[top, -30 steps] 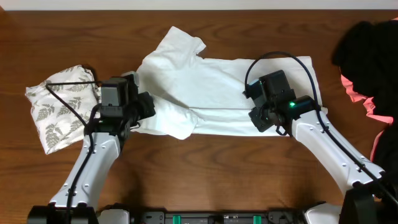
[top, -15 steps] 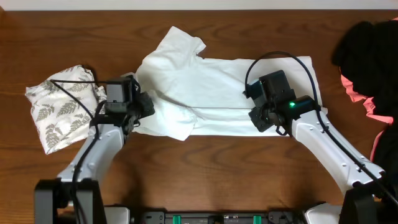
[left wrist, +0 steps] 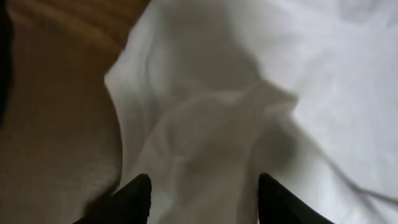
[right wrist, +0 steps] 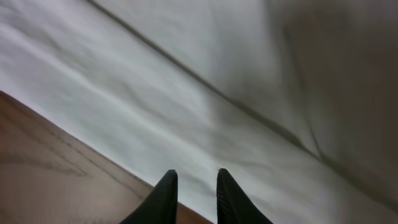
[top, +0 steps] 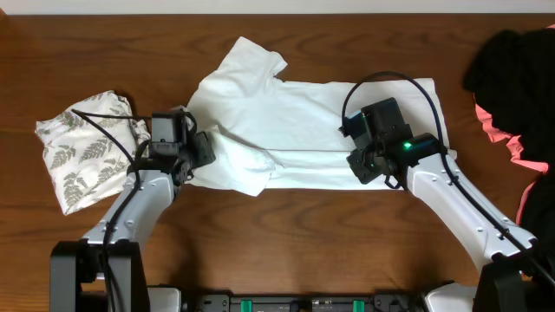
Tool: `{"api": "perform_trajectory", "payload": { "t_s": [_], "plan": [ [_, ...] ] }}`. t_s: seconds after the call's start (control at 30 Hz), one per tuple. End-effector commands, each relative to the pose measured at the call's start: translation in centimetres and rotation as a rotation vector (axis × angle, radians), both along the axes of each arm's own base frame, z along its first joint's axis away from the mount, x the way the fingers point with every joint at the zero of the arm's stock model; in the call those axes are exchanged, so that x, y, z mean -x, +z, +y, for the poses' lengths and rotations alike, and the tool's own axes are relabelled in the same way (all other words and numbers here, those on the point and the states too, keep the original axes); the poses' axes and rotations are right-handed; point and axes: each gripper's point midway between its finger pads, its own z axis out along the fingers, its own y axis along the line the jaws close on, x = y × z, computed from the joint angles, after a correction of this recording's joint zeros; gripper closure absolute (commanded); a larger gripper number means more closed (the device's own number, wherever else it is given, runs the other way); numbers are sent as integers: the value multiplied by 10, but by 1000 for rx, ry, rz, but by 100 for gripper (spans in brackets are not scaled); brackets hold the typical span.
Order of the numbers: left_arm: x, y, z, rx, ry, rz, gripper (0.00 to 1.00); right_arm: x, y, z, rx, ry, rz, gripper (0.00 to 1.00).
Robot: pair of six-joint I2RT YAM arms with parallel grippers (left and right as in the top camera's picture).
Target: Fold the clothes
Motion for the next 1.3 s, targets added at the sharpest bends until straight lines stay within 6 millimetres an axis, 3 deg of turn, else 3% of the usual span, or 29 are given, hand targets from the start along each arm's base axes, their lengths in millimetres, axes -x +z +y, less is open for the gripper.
{"api": "perform_trajectory", "payload": {
  "t_s": [0.0,0.1,0.13,0.17,0.23,0.27,0.4,0.7,0.87,0.97,1.27],
  "plan": [
    [2,18,-7,18,-34,-31,45,-1,-1,-2,0,-16,3,79],
    [4,34,-8,16,-39,-67,45,0,-1,-2,0,-16,3,79],
    [4,42,-9,16,-42,-88,50,0,-1,-2,0,-16,3,79],
    [3,48,-10,18,-45,-107,59,0,-1,-2,0,-16,3,79],
    [3,61,-14,21,-57,-145,93,0,-1,-2,0,-16,3,79],
    [4,67,-20,33,-78,-162,94,0,-1,-2,0,-17,3,79],
    [12,69,-54,109,-189,-154,94,-1,-1,-2,-1,-17,2,79],
    [38,24,-110,125,-356,8,95,0,-1,-1,-3,-15,5,79],
    [53,10,-140,122,-473,50,94,0,-1,-1,-7,-14,6,78],
    [55,4,-146,106,-493,57,94,0,-1,-1,-8,-20,8,79],
    [52,-22,-137,38,-462,106,94,3,-2,-1,-8,-27,19,79]
  ]
}}
